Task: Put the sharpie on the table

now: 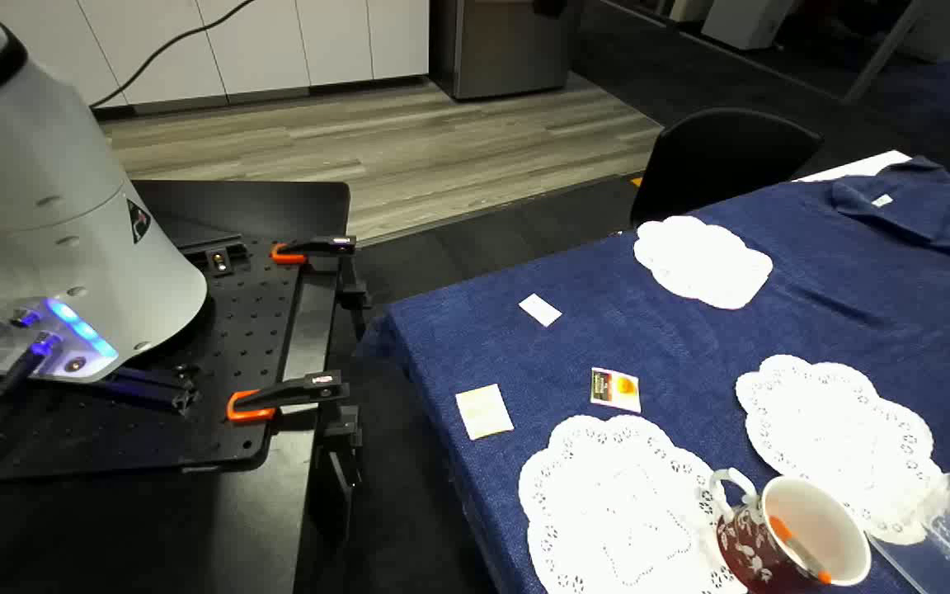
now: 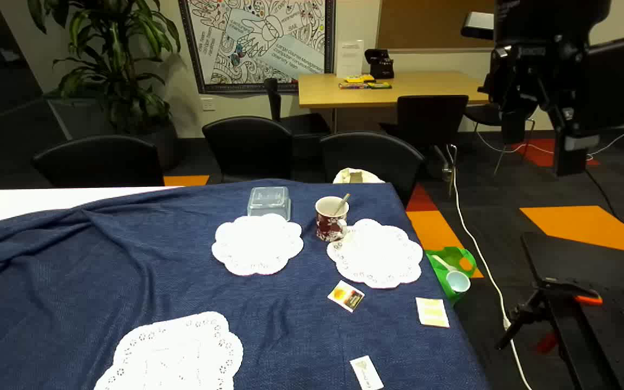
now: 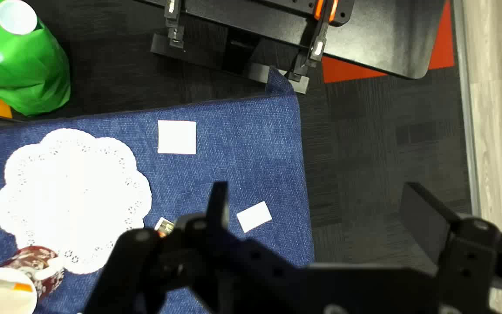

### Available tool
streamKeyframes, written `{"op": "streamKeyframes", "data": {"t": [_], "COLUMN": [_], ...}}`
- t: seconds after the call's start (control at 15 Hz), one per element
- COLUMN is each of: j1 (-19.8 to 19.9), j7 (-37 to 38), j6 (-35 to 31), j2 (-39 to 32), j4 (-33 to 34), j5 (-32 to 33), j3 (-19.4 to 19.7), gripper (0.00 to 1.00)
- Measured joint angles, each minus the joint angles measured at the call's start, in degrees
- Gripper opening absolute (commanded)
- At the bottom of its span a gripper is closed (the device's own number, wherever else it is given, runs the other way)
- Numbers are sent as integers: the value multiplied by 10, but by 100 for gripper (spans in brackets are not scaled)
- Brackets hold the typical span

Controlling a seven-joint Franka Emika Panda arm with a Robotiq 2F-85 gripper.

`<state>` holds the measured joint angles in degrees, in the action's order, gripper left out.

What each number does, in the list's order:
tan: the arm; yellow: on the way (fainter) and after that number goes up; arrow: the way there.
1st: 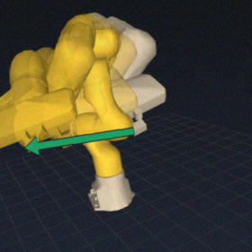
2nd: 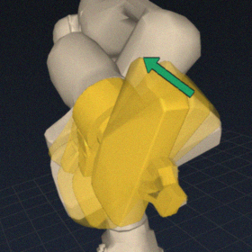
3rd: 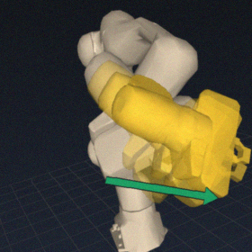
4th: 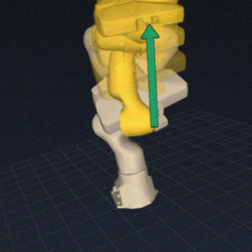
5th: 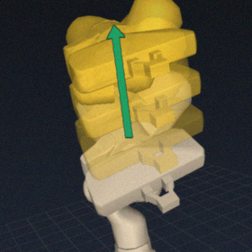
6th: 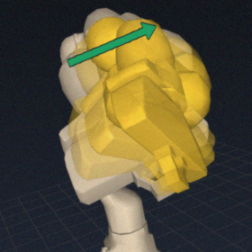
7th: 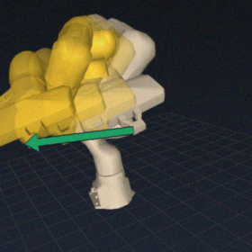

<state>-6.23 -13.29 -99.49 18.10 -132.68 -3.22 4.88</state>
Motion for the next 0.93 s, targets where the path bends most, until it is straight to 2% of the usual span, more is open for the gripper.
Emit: {"op": "streamKeyframes", "data": {"t": [0.93], "j1": [0], "j7": [0], "j6": [0], "j2": [-6], "j4": [0], "j5": [0], "j3": [0], "gripper": [100]}}
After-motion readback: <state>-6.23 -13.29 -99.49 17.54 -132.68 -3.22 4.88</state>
